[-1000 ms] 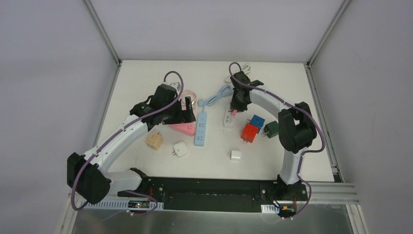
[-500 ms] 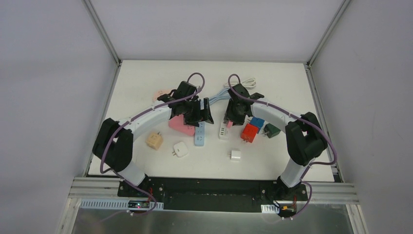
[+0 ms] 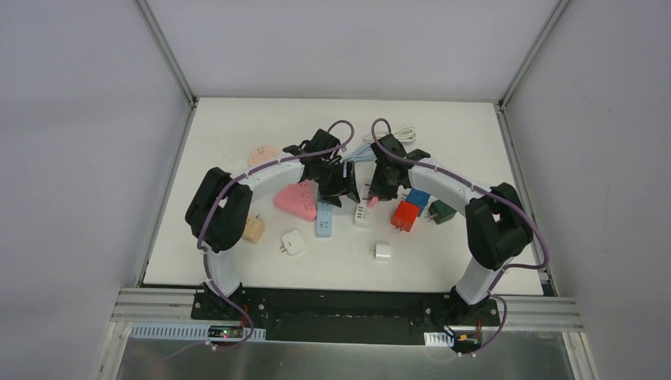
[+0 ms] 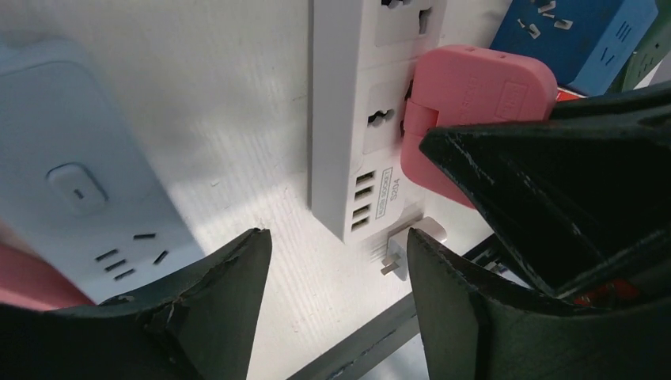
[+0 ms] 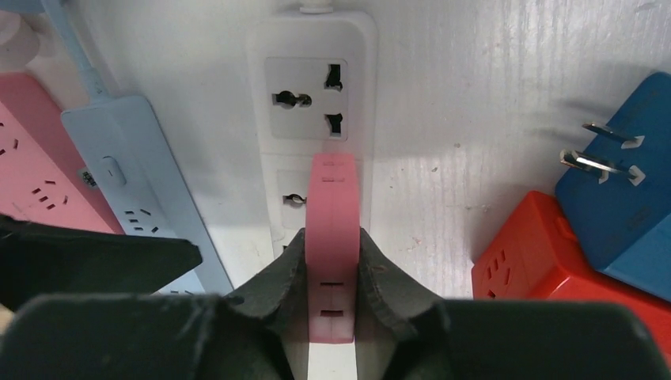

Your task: Pull the plug off the socket

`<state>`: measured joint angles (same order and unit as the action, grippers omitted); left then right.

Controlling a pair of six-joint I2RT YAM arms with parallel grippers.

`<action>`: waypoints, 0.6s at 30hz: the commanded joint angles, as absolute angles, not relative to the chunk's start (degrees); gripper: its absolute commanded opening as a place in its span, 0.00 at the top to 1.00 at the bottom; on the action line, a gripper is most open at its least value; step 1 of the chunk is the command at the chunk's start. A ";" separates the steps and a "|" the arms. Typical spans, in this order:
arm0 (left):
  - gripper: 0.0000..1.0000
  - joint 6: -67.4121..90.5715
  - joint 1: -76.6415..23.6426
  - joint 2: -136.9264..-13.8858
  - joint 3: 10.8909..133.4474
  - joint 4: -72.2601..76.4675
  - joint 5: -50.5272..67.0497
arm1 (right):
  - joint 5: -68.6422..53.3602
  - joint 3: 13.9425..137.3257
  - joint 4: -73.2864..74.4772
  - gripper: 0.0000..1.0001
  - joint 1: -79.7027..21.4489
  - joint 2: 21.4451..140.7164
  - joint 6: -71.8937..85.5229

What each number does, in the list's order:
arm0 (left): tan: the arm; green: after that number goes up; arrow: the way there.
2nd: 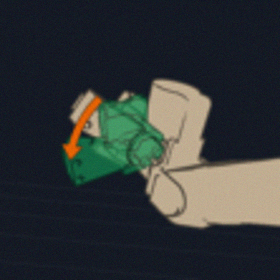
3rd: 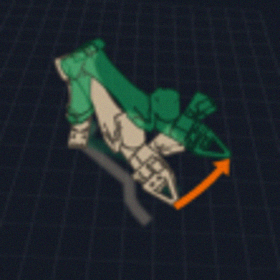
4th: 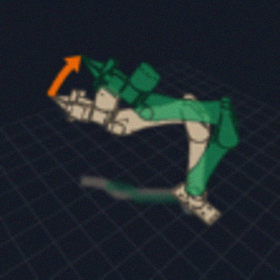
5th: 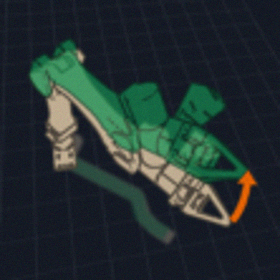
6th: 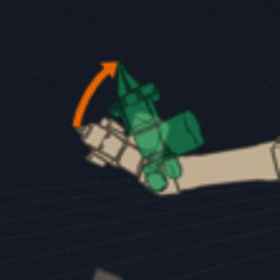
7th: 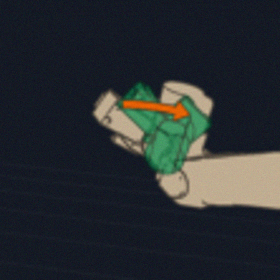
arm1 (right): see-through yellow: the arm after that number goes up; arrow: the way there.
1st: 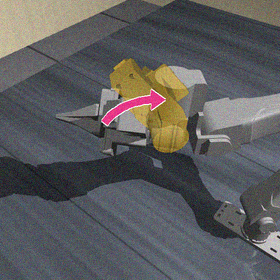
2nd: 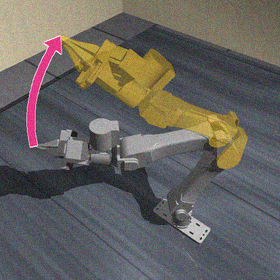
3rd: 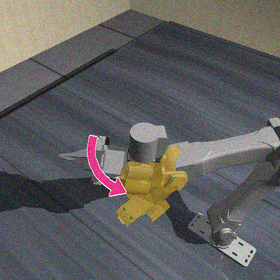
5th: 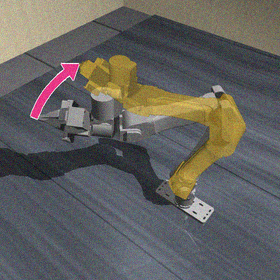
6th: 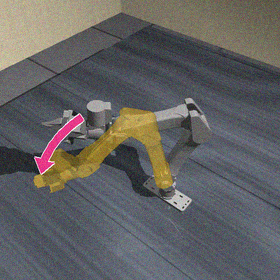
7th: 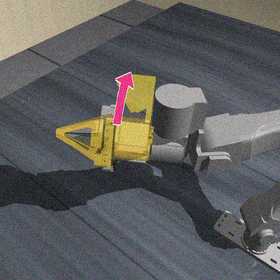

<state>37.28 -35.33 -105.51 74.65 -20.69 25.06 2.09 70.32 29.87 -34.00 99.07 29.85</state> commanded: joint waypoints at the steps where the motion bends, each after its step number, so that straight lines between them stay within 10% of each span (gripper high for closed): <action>1: 0.36 37.71 -36.83 -108.35 78.40 -23.20 27.93 | 0.61 73.21 30.85 1.00 -34.04 98.00 30.20; 18: 0.67 33.40 -39.37 -115.41 78.85 -30.66 19.21 | -5.52 75.60 32.13 1.00 -33.15 97.01 30.24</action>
